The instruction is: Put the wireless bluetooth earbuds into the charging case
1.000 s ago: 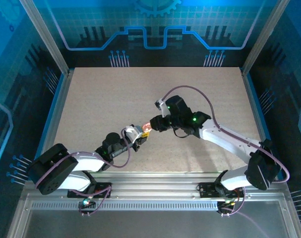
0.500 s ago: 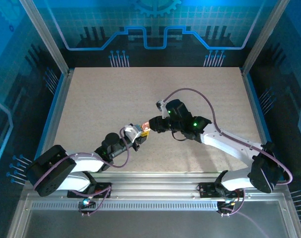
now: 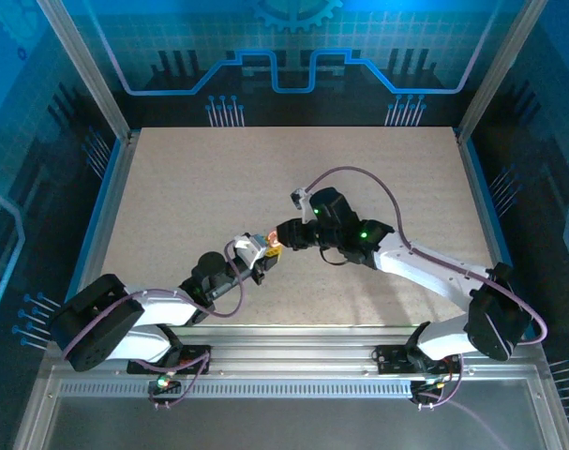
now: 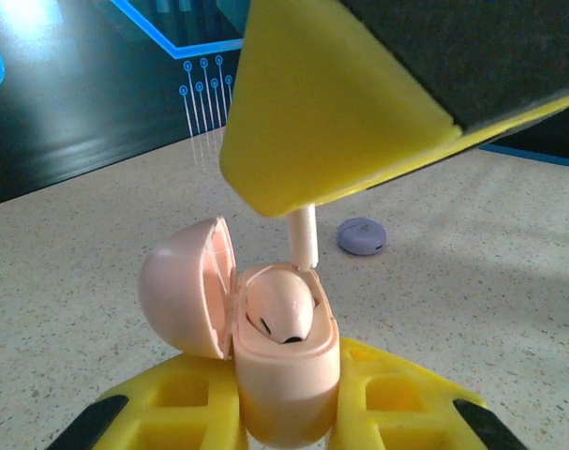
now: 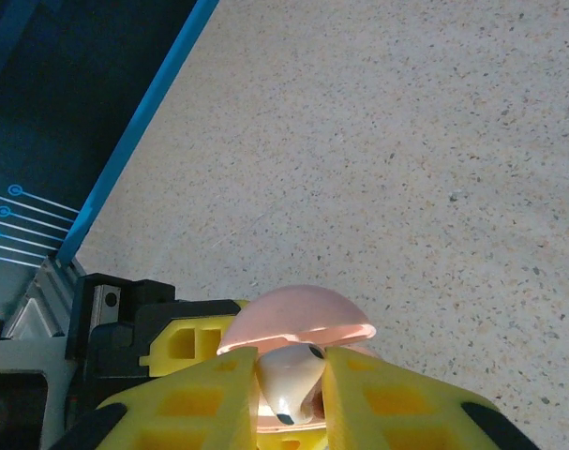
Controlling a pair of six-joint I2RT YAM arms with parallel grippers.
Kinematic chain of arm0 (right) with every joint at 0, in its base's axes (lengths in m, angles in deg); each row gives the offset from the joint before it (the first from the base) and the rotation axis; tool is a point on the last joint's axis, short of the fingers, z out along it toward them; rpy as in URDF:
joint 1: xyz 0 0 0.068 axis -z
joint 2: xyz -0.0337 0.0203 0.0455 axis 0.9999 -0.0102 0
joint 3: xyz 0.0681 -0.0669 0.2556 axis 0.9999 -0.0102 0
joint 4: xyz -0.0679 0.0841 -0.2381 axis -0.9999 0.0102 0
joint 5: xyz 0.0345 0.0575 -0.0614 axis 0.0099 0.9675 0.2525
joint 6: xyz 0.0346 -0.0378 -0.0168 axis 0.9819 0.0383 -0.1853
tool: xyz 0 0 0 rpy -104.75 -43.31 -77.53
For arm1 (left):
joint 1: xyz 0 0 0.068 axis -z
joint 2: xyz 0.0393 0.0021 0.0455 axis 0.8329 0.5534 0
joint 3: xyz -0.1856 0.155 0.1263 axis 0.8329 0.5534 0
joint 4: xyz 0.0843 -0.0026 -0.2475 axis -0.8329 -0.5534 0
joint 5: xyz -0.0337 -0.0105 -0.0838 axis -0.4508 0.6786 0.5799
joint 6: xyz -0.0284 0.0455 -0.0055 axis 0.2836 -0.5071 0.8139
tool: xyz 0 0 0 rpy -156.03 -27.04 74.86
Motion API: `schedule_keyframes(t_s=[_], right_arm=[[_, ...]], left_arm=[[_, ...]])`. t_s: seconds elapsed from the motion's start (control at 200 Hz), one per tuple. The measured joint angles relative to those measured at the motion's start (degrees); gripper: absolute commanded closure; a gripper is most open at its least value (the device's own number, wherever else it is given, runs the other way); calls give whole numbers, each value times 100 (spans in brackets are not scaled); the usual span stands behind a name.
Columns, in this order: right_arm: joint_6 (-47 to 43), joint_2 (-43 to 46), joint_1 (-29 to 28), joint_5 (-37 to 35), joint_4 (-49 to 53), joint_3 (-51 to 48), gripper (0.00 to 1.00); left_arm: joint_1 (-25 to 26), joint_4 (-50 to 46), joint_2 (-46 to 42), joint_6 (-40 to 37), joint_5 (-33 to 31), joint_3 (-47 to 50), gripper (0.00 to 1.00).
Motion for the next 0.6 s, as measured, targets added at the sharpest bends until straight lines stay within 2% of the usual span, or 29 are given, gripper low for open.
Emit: schedule_keyframes(t_s=[0.6], right_arm=[[15,-57,-33,-7,-140,0,76]], left_arm=[[0,210,0,170,-133,0,86]])
